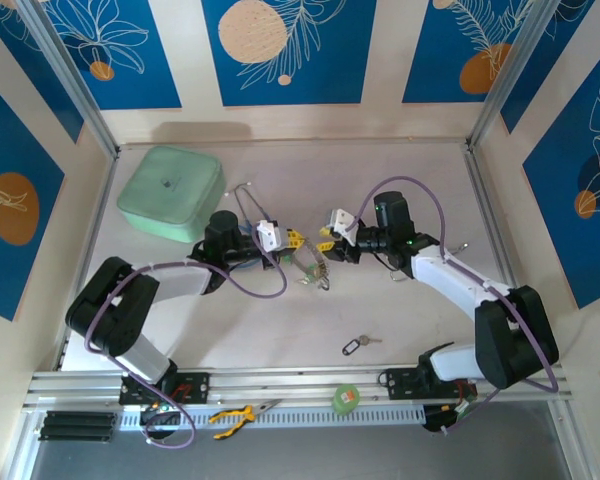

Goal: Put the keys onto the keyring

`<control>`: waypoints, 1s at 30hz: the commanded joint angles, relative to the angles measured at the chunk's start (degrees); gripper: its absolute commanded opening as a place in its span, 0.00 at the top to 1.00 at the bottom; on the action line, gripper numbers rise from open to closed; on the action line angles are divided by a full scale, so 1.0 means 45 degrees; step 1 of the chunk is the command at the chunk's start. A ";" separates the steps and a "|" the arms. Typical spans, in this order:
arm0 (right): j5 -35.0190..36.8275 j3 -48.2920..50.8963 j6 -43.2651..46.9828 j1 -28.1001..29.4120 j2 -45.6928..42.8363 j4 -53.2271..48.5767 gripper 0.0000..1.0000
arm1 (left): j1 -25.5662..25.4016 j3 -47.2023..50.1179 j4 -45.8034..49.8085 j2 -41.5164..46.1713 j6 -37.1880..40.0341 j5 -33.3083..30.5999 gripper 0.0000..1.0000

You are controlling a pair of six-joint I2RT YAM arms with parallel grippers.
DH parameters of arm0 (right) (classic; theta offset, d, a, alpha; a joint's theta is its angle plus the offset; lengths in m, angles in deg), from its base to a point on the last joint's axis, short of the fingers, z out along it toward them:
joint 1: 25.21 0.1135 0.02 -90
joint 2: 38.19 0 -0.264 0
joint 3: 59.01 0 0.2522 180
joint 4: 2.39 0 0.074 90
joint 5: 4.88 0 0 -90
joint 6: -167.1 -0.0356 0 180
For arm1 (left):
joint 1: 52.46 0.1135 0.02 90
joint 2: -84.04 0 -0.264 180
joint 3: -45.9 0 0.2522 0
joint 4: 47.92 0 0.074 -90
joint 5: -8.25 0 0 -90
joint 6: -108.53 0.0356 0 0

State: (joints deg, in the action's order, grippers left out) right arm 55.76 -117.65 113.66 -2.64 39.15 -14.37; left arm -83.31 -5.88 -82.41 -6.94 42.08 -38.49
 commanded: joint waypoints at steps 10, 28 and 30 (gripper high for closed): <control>-0.1350 -0.0805 0.1290 0.0258 0.0434 -0.0161 0.71 | 0.0136 -0.0263 -0.0352 -0.0198 0.0872 0.1460 1.00; -0.1261 -0.0790 0.1752 0.0434 0.0188 -0.1620 0.76 | 0.0176 -0.0203 -0.1264 -0.0348 0.0060 0.0806 1.00; -0.1321 -0.0855 0.1686 0.0469 0.0232 -0.1575 0.76 | 0.0184 -0.0184 -0.1355 -0.0347 -0.0019 0.0724 1.00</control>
State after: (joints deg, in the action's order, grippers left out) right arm 51.85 -119.93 121.02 -0.96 40.77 -20.09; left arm -83.05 -5.88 -84.55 -8.31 42.89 -35.71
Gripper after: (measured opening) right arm 0.240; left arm 0.040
